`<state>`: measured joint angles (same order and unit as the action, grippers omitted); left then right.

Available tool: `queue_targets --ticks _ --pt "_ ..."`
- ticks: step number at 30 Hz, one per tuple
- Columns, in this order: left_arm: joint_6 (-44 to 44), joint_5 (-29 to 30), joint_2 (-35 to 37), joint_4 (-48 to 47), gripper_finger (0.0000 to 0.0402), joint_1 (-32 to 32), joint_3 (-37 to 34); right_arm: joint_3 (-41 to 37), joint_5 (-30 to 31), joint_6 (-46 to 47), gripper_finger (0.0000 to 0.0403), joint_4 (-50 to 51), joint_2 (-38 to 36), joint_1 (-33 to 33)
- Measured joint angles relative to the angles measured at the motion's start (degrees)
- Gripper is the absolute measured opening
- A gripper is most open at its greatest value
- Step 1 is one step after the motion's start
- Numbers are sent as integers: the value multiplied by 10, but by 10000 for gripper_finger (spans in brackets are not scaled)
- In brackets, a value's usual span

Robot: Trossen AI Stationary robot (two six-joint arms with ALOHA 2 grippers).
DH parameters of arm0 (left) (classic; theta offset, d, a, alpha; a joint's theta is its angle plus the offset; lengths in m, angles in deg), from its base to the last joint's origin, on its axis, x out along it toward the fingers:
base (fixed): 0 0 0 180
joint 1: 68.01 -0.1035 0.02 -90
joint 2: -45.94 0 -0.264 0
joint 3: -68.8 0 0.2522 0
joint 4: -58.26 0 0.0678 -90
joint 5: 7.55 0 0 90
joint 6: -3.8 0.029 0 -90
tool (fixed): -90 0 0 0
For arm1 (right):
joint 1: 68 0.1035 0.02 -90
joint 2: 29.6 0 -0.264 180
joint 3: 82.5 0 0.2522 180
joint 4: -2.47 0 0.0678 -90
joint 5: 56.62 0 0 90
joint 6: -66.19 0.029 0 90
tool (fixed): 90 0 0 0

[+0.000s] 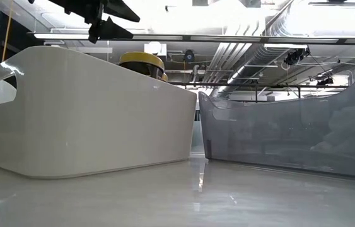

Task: Sort spices by type
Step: Put the bottom right gold seasoning bottle into the black transparent bin

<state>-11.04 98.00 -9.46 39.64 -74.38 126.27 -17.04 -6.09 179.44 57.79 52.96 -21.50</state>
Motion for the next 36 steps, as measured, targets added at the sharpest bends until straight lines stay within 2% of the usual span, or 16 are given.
queue_targets --ticks 3,7,14,28,36 --pt "0 0 0 0 274 0 0 0 16 4 353 0 0 0" --pt "-1 0 0 0 274 0 0 0 83 31 353 1 0 0" --pt "-6 0 0 0 274 0 0 1 234 190 353 52 0 11" --pt "-5 -4 0 0 274 0 0 0 189 204 353 94 11 39" --pt "-5 -4 0 0 274 0 0 0 220 171 353 72 41 42"
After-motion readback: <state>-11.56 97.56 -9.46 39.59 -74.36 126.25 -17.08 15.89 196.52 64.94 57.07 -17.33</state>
